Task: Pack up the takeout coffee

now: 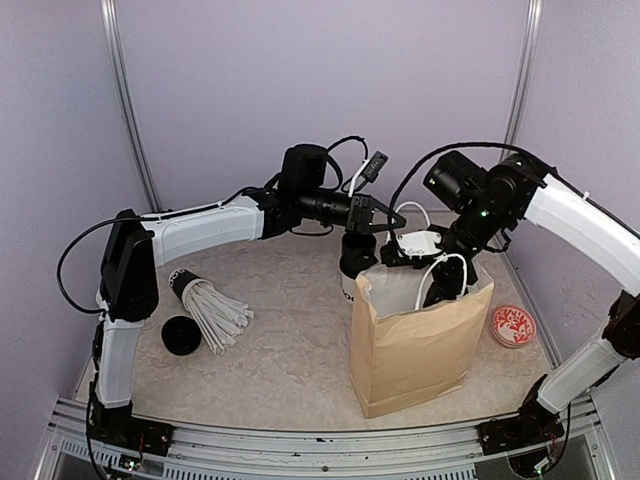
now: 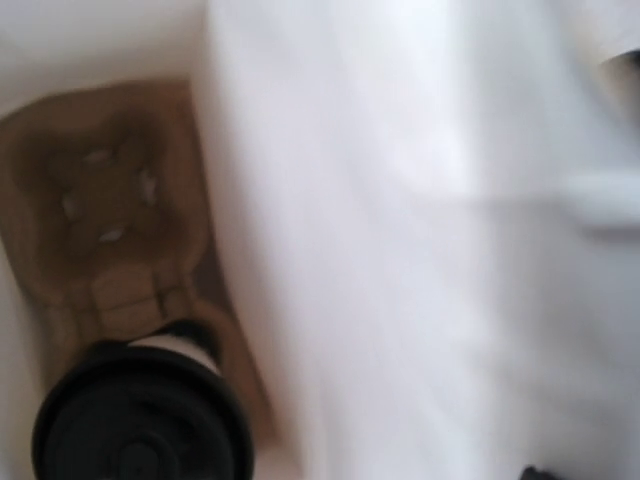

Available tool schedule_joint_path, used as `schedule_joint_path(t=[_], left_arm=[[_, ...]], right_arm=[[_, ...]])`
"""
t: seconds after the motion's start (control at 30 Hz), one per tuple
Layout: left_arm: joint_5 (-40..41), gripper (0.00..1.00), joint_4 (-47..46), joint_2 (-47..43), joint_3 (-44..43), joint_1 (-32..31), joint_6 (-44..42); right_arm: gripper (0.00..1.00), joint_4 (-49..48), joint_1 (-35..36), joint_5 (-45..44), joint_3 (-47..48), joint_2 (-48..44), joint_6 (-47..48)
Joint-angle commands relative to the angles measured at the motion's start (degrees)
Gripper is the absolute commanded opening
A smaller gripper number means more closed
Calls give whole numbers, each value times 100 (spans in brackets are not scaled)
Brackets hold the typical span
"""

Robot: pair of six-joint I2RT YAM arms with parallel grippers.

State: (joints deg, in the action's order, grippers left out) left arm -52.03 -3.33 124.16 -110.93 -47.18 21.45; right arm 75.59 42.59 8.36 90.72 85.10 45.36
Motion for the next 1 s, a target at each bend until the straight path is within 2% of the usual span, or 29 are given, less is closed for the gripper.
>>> schedule_joint_path(t=[0.0,0.33,0.57,0.77,0.97], left_arm=[[209,0,60,-131,-211,74,-285],[310,0,168,-111,-666,113,-571],[201,0,556,-179,-739,-15,-916],[74,0,883,-683,-208,-361,-1429],[222,0,756,-1315,623,-847,-1581]], right_arm=[[86,154,-7,50,388,-227,46],[87,-50,-161,-621,1149,-682,298],[87,-282,-1156,-353,1621,-808,349],[87,-1221,-2368,-158,947,-931,254],[87,-1883,-3068,-120,285,-800,78]])
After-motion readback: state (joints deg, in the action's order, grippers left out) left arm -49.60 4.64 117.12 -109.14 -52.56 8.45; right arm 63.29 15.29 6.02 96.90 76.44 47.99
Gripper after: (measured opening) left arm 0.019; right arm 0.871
